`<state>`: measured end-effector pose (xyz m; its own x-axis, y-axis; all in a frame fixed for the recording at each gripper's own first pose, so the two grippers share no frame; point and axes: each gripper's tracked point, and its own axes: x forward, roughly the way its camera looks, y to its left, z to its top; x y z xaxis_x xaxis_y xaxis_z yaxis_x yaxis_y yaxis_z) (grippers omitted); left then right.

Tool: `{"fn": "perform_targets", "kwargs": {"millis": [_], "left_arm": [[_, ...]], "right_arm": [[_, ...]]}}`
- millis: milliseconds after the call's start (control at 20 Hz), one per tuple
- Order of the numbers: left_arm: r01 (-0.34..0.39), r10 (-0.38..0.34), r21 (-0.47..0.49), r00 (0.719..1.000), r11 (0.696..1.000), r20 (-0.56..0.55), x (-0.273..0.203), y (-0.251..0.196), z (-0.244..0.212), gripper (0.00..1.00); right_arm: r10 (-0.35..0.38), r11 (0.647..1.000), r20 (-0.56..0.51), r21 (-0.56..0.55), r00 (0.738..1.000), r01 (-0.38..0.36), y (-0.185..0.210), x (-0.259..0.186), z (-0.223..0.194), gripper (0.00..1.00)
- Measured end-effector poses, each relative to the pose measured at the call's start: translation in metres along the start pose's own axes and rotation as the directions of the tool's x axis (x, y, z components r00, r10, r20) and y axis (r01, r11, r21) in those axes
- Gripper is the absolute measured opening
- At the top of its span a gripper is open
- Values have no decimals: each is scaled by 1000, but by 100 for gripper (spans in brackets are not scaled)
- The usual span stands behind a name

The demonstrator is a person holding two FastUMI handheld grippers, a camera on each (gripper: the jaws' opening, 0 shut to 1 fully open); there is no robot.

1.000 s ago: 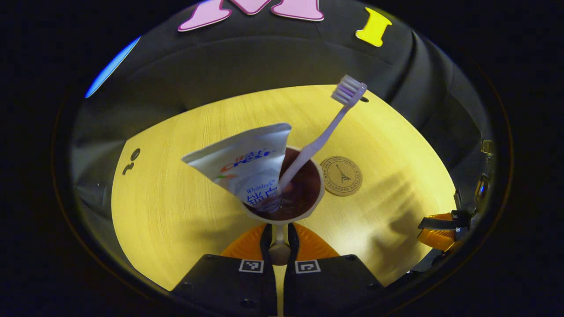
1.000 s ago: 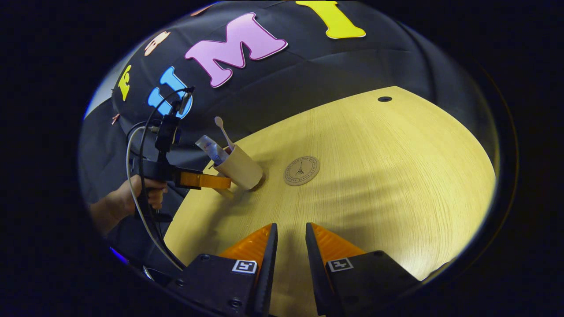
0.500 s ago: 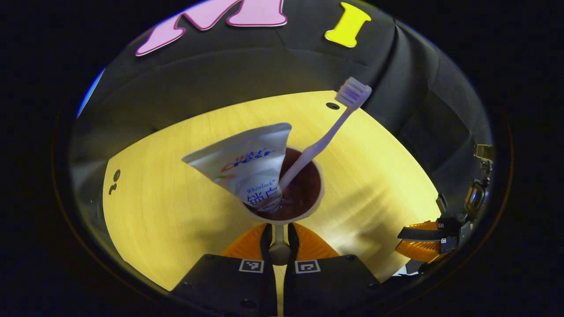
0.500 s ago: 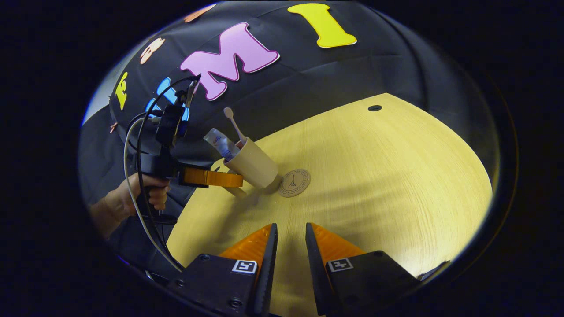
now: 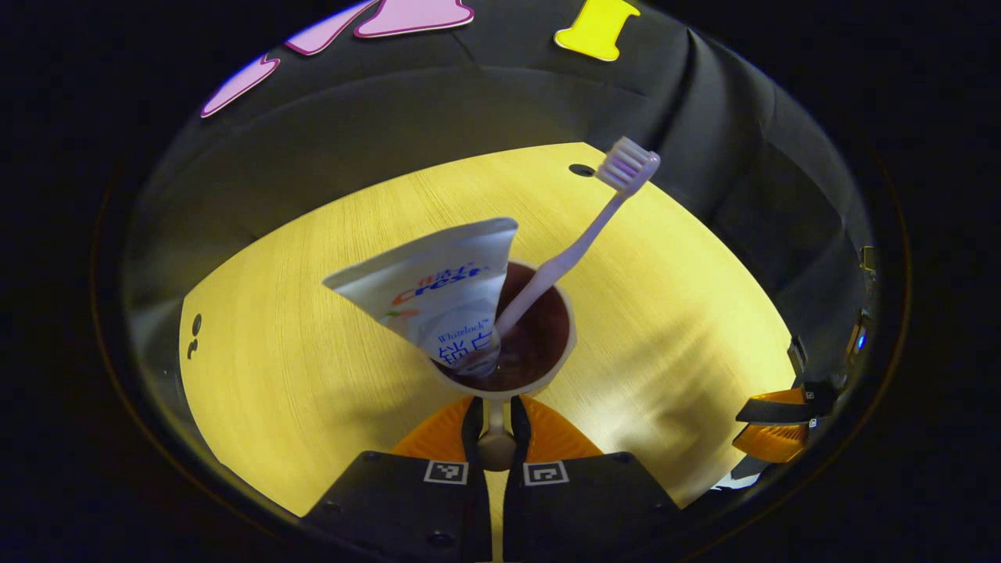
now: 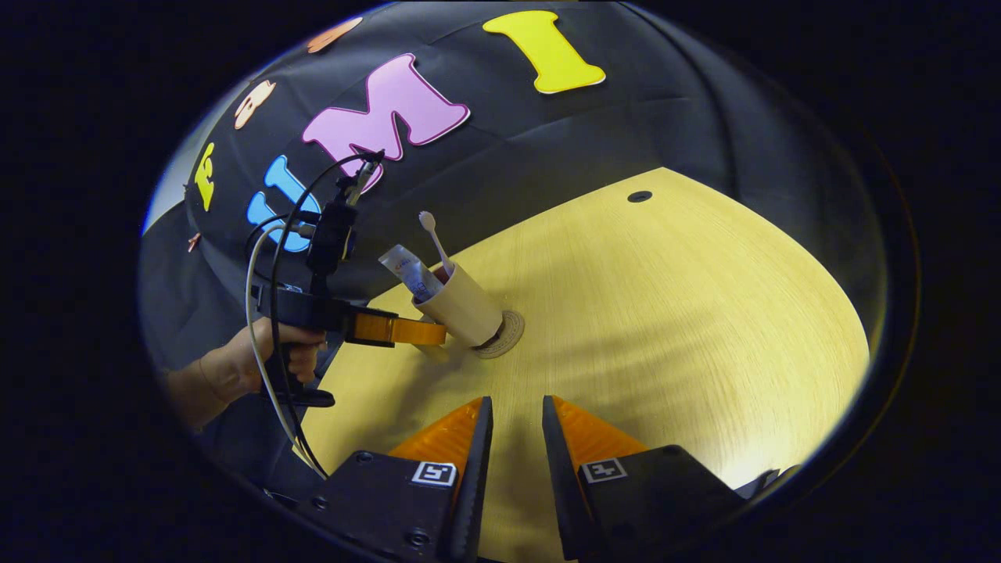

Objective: Put the toothbrush and toothpaste on the desktop into the cup, then pick up the cup and place it on the coaster on the desktop.

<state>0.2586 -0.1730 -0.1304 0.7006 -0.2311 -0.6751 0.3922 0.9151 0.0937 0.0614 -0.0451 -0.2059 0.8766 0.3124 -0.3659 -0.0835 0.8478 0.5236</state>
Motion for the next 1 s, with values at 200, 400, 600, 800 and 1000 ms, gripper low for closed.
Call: {"fn": "perform_targets", "kwargs": {"millis": [200, 400, 600, 800, 1000], "left_arm": [[-3, 3, 10, 1000, 1000, -20, 10, -4, -1, 11], [3, -2, 9, 999, 1000, -39, 14, -6, -2, 12], [12, -11, 12, 999, 1000, -49, 14, -4, -2, 19], [3, -2, 12, 999, 1000, -42, 10, -3, 0, 27], [-4, 5, 15, 999, 1000, -32, 4, 1, 1, 54]], "right_arm": [[0, 1000, -5, 11, 1000, 0, -4, 1, 2, 43], [-2, 1000, -12, 21, 1000, 2, -8, 3, 4, 43], [-2, 999, -17, 32, 1000, 2, -12, 4, 7, 43], [-1, 1000, -17, 31, 1000, 2, -11, 5, 11, 43], [1, 1000, -19, 27, 1000, 0, -7, 5, 15, 43]]}}
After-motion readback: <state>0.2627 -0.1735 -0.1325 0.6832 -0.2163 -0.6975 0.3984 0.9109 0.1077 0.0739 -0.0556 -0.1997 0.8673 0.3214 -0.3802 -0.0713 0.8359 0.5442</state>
